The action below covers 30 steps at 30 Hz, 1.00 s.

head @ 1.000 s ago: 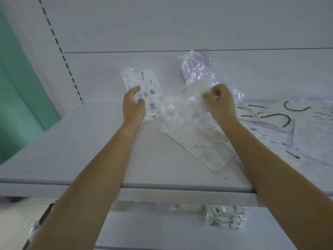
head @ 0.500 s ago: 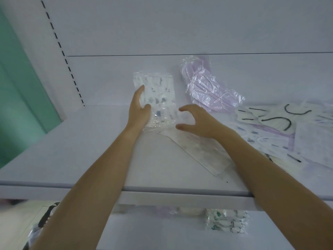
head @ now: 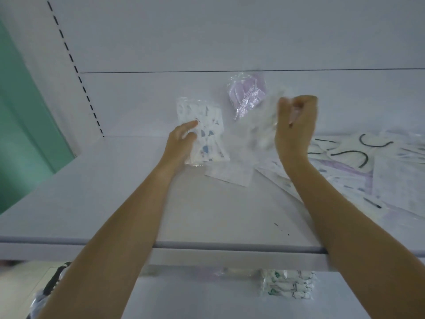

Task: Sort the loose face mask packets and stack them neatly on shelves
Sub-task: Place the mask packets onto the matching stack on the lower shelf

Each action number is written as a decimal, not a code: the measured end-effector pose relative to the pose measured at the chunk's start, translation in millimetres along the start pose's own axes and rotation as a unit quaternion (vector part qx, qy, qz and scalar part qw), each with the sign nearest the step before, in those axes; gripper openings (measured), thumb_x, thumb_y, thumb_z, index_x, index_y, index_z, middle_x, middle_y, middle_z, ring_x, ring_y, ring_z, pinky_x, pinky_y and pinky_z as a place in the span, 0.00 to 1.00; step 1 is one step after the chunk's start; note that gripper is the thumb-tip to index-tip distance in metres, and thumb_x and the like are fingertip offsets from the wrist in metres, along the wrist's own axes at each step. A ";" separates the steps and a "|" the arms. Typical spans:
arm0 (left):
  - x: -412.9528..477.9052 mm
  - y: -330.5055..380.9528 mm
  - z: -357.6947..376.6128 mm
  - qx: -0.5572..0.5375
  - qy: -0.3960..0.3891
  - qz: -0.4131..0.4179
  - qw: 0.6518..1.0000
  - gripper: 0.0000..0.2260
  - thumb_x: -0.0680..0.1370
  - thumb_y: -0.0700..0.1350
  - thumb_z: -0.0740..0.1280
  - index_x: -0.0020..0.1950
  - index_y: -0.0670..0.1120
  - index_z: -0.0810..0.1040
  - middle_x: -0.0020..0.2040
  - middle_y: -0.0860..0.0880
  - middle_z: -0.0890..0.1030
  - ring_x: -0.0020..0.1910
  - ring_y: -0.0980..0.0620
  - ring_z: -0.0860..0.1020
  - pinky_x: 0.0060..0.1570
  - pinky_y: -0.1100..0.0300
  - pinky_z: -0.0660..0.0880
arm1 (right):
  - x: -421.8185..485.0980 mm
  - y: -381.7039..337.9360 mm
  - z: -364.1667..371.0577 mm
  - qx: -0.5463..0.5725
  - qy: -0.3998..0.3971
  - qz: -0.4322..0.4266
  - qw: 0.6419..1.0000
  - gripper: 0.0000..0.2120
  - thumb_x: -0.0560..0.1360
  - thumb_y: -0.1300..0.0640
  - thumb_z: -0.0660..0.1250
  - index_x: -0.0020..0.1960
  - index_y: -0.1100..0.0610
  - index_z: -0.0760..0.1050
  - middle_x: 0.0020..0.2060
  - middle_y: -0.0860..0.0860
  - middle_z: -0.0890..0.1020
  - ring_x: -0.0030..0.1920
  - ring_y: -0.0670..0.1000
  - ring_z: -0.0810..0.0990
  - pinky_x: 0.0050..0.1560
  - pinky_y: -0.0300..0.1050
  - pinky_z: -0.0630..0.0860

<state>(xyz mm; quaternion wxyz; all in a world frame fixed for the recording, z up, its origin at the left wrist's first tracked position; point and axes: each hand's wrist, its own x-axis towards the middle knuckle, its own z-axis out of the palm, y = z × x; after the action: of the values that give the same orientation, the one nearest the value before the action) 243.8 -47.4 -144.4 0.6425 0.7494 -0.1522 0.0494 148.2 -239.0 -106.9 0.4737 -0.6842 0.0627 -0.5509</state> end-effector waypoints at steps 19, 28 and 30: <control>2.7 -8.6 -6.6 0.012 0.092 0.035 0.995 0.28 0.74 0.30 0.58 0.72 0.49 0.65 0.71 0.52 0.67 0.69 0.55 0.66 0.68 0.60 0.65 | -29.0 22.3 14.8 -0.393 -0.536 -0.017 0.747 0.38 0.69 0.31 0.62 0.70 0.53 0.64 0.70 0.53 0.65 0.73 0.55 0.56 0.72 0.54 0.50; 9.3 -18.0 -5.0 0.064 0.096 0.043 0.992 0.21 0.77 0.34 0.53 0.65 0.49 0.74 0.66 0.51 0.70 0.59 0.57 0.72 0.54 0.74 0.68 | -29.8 20.1 15.5 -0.327 -0.525 0.060 0.784 0.16 0.74 0.47 0.67 0.60 0.50 0.78 0.54 0.52 0.79 0.63 0.55 0.68 0.65 0.48 0.65; 9.4 -18.3 -5.0 0.068 0.098 0.040 0.992 0.21 0.77 0.34 0.53 0.65 0.49 0.74 0.66 0.51 0.70 0.60 0.58 0.71 0.56 0.69 0.69 | -31.7 17.0 15.3 -0.305 -0.518 0.072 0.796 0.13 0.75 0.52 0.67 0.58 0.52 0.79 0.48 0.49 0.79 0.58 0.52 0.74 0.62 0.45 0.67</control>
<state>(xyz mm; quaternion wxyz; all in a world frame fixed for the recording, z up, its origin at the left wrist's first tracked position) 258.7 -41.7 -158.4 0.5997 0.7760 -0.1150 0.1580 155.8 -220.1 -140.3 0.2402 -0.9700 0.0217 -0.0304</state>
